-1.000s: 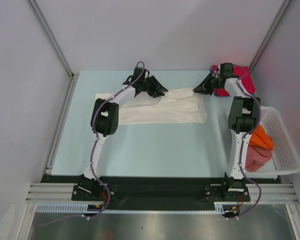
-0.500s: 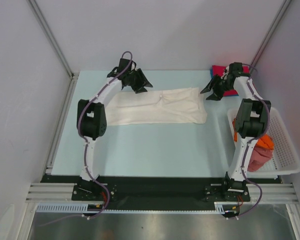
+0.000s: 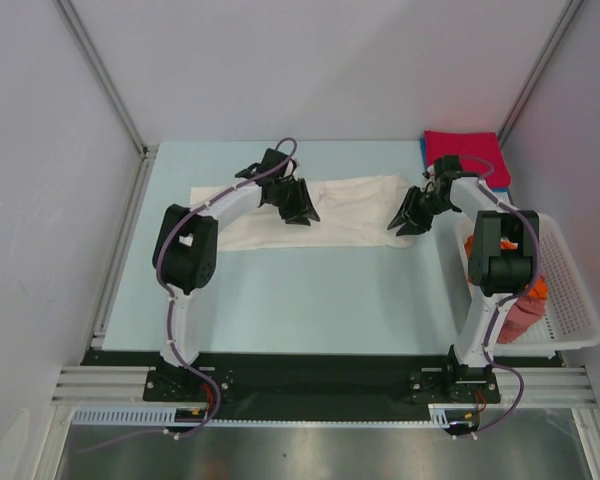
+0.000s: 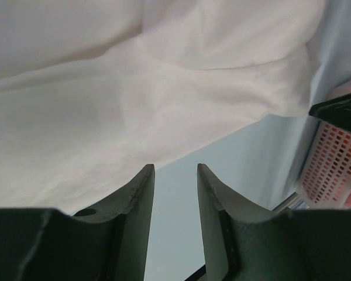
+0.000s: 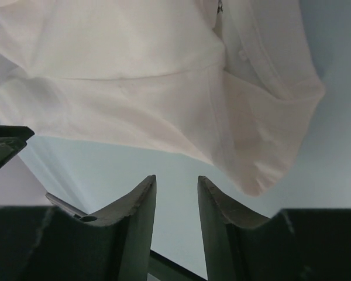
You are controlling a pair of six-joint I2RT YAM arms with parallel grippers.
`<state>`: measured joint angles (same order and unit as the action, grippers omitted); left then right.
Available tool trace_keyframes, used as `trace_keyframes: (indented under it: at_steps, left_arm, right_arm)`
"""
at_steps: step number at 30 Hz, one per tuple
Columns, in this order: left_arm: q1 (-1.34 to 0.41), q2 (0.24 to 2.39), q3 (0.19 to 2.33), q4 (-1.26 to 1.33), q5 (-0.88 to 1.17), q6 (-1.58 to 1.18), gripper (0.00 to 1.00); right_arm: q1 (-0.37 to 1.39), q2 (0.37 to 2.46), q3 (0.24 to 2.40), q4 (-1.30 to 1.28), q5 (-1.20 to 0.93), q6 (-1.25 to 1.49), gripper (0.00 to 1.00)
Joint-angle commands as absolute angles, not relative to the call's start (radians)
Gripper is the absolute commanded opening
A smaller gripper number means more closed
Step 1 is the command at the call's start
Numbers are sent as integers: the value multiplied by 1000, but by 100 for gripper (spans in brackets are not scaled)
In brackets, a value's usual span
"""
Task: Fold and stack the t-shirts
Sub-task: Fold the tshirt
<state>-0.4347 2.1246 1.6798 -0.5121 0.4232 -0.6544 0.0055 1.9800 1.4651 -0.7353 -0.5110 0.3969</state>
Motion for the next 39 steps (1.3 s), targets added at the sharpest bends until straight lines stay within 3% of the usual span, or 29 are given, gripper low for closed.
trace_keyframes:
  at_steps: [1,12,19,26,31,39]
  left_arm:
    - [-371,2114,1645,-497,436,-609,40]
    - [-229,1993,1462,-555,402,-486,42]
    - [-89,1774,1264,-561,394,-462,52]
    - [116,1580,1053,-543,342,-488,73]
    - [244,1529,983,-531,324,-528,74]
    - [354,1591,949,-502,321,-575,76]
  right_arm:
    - [-3,1980,1477,-687,-474,376,39]
    - [-8,2094,1575,-759,-278,296,45]
    - [-5,2030,1536,-799,-255,256,62]
    - [-3,2013,1516,-789,-278,236,56]
    - [-3,2016,1531,-787,-290,227,45]
    - [26,2010,1526,-788,-307,227,43]
